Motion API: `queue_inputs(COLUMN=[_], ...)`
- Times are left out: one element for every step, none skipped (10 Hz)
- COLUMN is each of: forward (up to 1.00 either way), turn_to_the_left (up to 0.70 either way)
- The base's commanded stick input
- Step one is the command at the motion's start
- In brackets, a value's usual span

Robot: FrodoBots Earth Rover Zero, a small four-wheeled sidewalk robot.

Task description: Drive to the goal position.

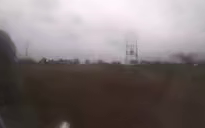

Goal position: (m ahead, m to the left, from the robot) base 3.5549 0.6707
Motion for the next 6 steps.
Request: queue_inputs(forward=[0.7,0.7,0.7,0.7,0.7,0.7], turn_to_the_left=[0.0,0.0,0.0,0.0,0.0,0.0])
